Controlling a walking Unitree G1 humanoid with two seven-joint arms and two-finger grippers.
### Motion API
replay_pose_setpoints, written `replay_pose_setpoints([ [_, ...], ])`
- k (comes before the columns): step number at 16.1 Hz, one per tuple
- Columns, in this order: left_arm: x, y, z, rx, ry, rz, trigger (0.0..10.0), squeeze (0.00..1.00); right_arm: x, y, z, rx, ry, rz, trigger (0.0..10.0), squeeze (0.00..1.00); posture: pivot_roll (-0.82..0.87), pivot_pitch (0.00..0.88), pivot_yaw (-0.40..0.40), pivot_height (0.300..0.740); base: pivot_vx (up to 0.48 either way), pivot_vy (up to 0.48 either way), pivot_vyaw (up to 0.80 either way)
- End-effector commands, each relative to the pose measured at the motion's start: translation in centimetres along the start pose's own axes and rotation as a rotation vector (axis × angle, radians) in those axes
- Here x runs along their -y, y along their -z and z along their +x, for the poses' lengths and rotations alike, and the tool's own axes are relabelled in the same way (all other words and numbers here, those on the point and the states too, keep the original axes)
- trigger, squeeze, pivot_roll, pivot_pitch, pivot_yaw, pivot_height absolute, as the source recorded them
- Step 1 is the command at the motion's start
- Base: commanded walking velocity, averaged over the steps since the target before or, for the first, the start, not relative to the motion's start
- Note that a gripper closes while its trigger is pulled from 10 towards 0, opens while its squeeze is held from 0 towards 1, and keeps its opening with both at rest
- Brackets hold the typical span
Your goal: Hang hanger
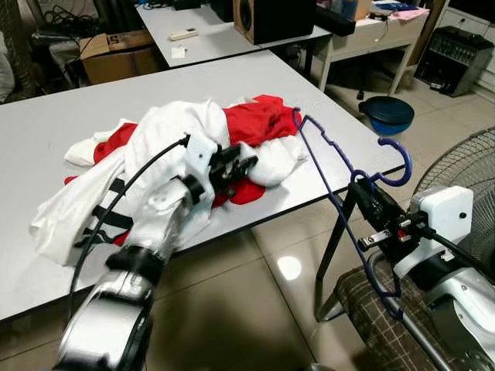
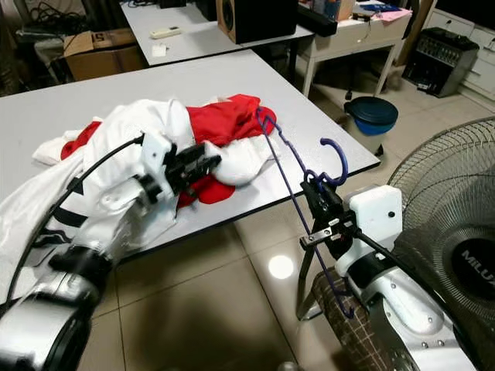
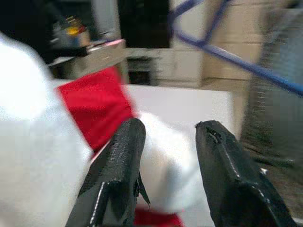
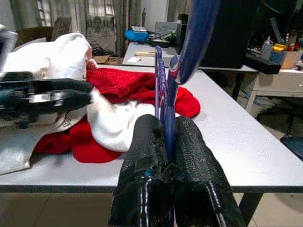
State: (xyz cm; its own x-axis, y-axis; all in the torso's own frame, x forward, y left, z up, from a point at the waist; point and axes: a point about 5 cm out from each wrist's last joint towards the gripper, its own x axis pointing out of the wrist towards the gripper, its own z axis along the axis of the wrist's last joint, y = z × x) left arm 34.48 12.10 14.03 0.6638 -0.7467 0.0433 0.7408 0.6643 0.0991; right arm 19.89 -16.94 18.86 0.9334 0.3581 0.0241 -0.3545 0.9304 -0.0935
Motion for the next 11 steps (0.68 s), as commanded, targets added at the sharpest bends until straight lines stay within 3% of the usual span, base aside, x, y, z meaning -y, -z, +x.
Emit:
replay_pose_setpoints([
  [1, 0.2, -0.6, -0.8, -0.020, 0.061, 0.036, 10.0, 0.00, 0.0, -0.3, 0.1, 0.022, 0.004, -0.005, 10.0, 0.00, -0.09, 0.000, 0.063, 0.740, 0.000, 0.000, 0.00],
  [3, 0.3, -0.3, -1.9, -0.074, 0.106, 0.069, 10.0, 0.00, 0.1, -0.3, 0.2, 0.025, 0.007, -0.003, 10.0, 0.00, -0.08, 0.000, 0.060, 0.740, 0.000, 0.000, 0.00],
  [4, -0.3, 0.6, -3.6, -0.220, 0.165, 0.139, 10.0, 0.00, 0.2, -0.2, 0.3, 0.024, 0.006, -0.002, 10.0, 0.00, -0.08, 0.000, 0.057, 0.740, 0.000, 0.000, 0.00],
  [5, -0.5, 0.8, -3.9, -0.255, 0.165, 0.162, 10.0, 0.00, 0.2, -0.2, 0.3, 0.023, 0.006, -0.003, 10.0, 0.00, -0.08, 0.000, 0.057, 0.740, 0.000, 0.000, 0.00],
  [6, -1.4, 1.2, -4.2, -0.356, 0.126, 0.234, 10.0, 0.00, 0.2, -0.2, 0.4, 0.023, 0.001, -0.006, 10.0, 0.00, -0.07, 0.000, 0.056, 0.740, 0.000, 0.000, 0.00],
  [9, -1.8, 1.7, -3.8, -0.454, 0.147, 0.256, 10.0, 0.00, 0.3, -0.3, 0.6, 0.024, -0.001, -0.010, 10.0, 0.00, -0.06, 0.000, 0.057, 0.740, 0.000, 0.000, 0.00],
  [11, -2.7, 3.0, -2.5, -0.607, 0.106, 0.385, 10.0, 0.00, 0.4, -0.4, 0.8, 0.027, -0.002, -0.017, 10.0, 0.00, -0.07, 0.000, 0.064, 0.740, 0.000, 0.000, 0.00],
])
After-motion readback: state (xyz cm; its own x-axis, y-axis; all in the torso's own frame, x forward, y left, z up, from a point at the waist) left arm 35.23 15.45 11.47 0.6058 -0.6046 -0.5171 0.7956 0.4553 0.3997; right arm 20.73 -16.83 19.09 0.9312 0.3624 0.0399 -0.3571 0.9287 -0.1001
